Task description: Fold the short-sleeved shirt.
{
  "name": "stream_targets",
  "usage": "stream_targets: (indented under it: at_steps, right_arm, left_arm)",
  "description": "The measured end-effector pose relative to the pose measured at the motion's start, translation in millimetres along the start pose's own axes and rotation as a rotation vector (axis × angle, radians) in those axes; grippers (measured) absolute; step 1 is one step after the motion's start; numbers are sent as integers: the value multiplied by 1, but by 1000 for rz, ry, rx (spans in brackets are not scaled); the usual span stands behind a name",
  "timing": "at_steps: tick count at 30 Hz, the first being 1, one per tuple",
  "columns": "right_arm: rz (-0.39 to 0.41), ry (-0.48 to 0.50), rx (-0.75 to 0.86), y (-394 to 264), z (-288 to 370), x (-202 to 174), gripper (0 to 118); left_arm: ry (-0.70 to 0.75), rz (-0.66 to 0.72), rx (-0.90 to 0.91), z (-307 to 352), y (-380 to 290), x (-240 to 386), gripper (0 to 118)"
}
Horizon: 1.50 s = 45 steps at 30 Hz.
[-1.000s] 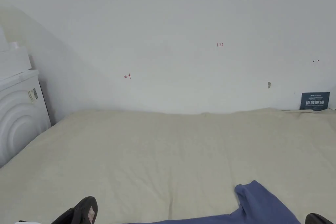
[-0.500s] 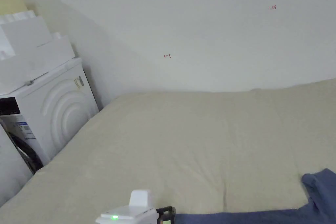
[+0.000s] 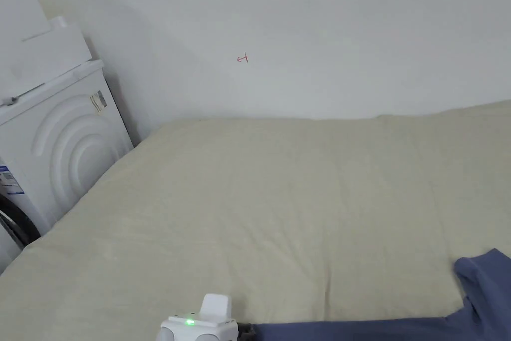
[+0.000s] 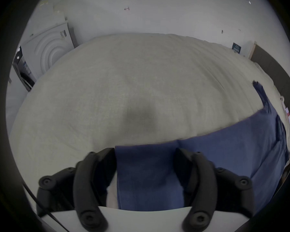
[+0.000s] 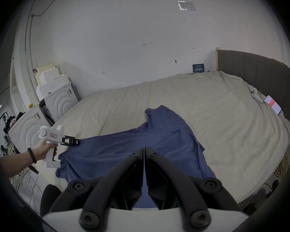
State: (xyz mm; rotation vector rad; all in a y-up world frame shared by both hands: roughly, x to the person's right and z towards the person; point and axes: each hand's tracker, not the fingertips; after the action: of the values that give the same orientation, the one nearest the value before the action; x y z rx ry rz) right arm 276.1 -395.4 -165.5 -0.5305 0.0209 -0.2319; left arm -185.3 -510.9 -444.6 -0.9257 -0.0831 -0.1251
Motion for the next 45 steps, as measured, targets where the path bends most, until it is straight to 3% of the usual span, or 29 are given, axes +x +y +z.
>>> stream_targets:
  at_steps: [2,3,7,8,9,11,12,13,16,21,25,28,29,32,34,36,40,45]
  right_arm:
    - [-3,-1,-11,0,-4,2,2]
    - [-2,-4,-14,1,-5,3,4]
    - [37,-13,-28,15,-17,8,15]
    - [72,-29,-24,20,-23,11,29]
    - [116,-32,-32,28,-32,14,53]
    - [181,-44,-87,47,-61,26,84]
    - [195,-34,-152,58,-84,33,94]
    - [189,-28,-187,69,-105,41,95]
    - [109,-39,-265,101,-171,72,95]
    - [114,-170,-479,123,-276,112,93]
    - [150,-187,-595,101,-314,121,72]
    - [180,-190,-555,84,-311,112,63]
    - [173,-194,-539,85,-306,111,57]
    - [147,-144,-523,85,-297,103,4]
    - [192,-151,-515,85,-295,98,3]
    - [181,-132,-511,89,-290,100,3]
    - [51,-12,-400,108,-249,109,3]
    - [-19,92,-259,111,-158,111,3]
  left_arm:
    - [-26,-33,-5,3,1,8,30]
    - [-26,-53,-15,2,-1,12,24]
    - [-6,-116,-32,10,3,36,17]
    - [-1,-147,-40,9,3,39,17]
    - [-5,-151,-53,7,5,38,17]
    - [-19,-124,-91,1,10,22,17]
    - [-26,-95,-117,-1,14,20,17]
    - [-27,-97,-128,-1,18,20,17]
    - [-31,-122,-160,-5,24,20,17]
    - [-55,-98,-171,-2,25,13,17]
    - [-73,-66,-162,-5,24,7,17]
    - [-79,-57,-158,-6,24,7,17]
    - [-78,-60,-156,-5,23,7,17]
    - [-67,-73,-146,-4,20,10,17]
    - [-61,-77,-137,-1,20,10,17]
    - [-73,-85,-113,5,19,7,17]
    - [-193,18,15,41,13,-12,9]
    - [-380,151,174,116,-24,-46,8]
